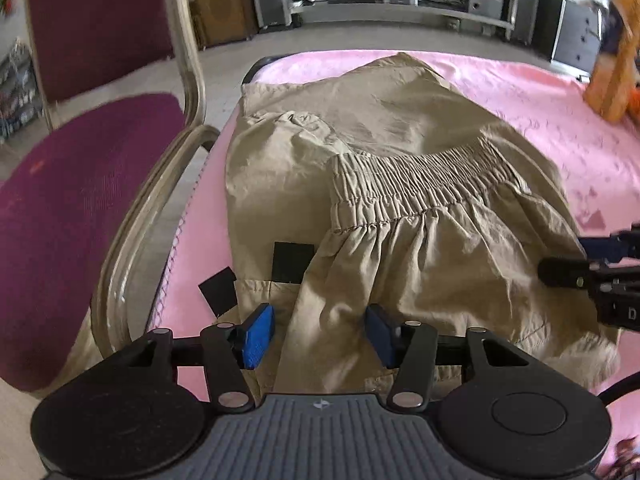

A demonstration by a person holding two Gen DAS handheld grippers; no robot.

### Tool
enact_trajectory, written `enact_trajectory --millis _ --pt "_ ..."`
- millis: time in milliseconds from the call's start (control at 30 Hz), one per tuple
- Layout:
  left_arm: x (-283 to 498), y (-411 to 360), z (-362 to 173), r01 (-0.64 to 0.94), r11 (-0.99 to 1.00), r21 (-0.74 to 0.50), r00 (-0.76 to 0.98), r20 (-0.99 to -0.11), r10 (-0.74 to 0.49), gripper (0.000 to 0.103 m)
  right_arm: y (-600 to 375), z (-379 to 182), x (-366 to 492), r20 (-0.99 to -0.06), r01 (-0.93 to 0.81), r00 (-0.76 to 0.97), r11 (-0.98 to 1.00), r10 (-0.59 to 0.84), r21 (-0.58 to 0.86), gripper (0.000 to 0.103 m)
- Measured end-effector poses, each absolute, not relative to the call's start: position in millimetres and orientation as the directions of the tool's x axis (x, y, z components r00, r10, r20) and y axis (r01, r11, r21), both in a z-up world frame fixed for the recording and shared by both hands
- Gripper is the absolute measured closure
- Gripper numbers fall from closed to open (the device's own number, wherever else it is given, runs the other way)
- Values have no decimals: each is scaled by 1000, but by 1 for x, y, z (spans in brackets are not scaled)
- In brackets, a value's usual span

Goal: Fold clothes

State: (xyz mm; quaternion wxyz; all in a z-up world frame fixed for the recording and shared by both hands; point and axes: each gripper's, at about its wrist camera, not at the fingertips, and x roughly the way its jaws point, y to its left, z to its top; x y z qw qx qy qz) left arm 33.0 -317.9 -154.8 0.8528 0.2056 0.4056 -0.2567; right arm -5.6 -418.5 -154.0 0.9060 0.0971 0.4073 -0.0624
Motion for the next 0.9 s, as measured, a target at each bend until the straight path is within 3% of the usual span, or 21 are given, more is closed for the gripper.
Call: enact_trajectory --millis 33,67,100,167,467,533,600,733,800,867,900 --pt "31 -319 -155 614 775 149 541 -794 -276 61 -414 -153 -6 -747 193 663 976 -53 102 82" --pt "29 -320 -154 626 765 150 539 -792 -285 83 -411 -151 -8 -740 192 669 978 -67 85 87" --pt "26 -321 -152 634 758 151 538 -790 -293 95 -407 -148 -10 -731 191 678 979 -81 69 89" --pt "19 -322 -148 630 756 177 568 -769 -293 99 -400 -140 -16 -702 186 705 982 -103 43 96" --pt "-8 -286 -111 560 825 79 593 -734 -332 100 -390 -106 -33 -600 124 798 989 -51 80 98" --pt "-2 -291 -119 550 830 96 584 -754 -300 95 -393 -110 -27 -631 148 773 985 -61 85 98" --pt "10 -299 -137 541 829 140 582 -775 -248 81 -397 -122 -16 -690 188 719 979 -79 84 98" --pt "21 -299 -139 515 844 148 598 -767 -231 75 -409 -140 -6 -756 271 647 957 -100 105 79" --pt "20 -282 -123 476 871 121 637 -730 -247 57 -414 -129 -18 -738 296 664 948 -120 113 72" --pt "20 -259 -108 403 912 80 673 -701 -236 63 -419 -118 -30 -720 321 680 939 -140 121 63" --pt "20 -249 -102 368 926 77 688 -693 -216 74 -421 -113 -35 -711 334 687 934 -150 126 62"
